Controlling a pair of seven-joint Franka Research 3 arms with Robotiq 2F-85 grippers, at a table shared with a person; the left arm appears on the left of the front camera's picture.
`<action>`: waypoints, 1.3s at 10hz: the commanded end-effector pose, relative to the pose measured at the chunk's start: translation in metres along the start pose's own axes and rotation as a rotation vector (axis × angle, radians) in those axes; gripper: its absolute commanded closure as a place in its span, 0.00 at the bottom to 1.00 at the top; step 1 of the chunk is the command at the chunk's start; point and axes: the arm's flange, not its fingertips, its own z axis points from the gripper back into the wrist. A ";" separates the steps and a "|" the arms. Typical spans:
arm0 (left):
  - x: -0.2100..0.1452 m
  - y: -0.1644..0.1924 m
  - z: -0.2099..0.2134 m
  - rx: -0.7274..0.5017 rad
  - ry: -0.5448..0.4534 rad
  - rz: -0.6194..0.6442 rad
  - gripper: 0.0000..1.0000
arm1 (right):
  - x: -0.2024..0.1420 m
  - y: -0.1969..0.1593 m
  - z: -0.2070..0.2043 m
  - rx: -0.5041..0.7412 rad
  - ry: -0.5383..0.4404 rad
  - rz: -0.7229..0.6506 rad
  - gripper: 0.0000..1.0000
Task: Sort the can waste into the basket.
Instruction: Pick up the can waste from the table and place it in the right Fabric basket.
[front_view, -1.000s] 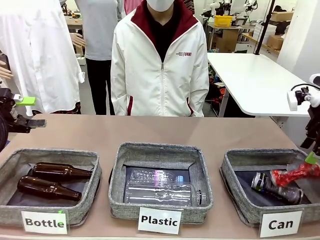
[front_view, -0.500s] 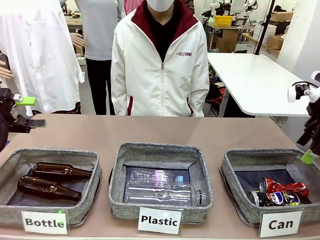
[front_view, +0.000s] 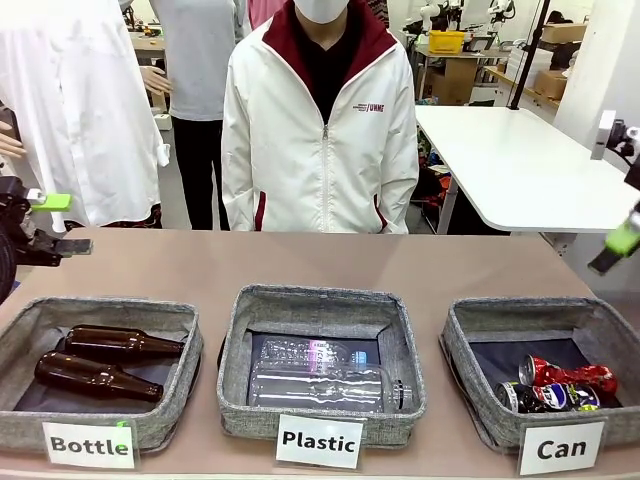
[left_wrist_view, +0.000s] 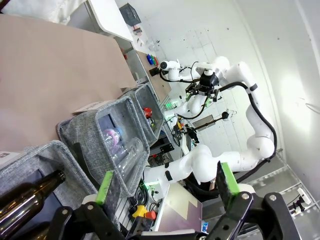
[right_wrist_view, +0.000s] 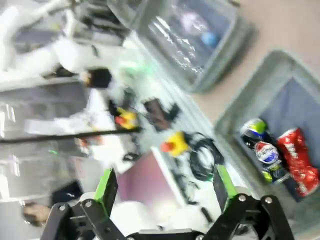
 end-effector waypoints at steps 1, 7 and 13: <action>-0.001 -0.002 0.001 -0.006 0.005 -0.018 0.00 | 0.014 0.007 0.007 0.622 -0.905 -0.653 0.00; -0.001 -0.002 0.001 -0.006 0.005 -0.018 0.00 | 0.009 -0.006 0.014 0.167 -0.168 -0.231 0.00; -0.001 -0.002 0.001 -0.006 0.005 -0.018 0.00 | 0.009 -0.006 0.014 0.167 -0.168 -0.231 0.00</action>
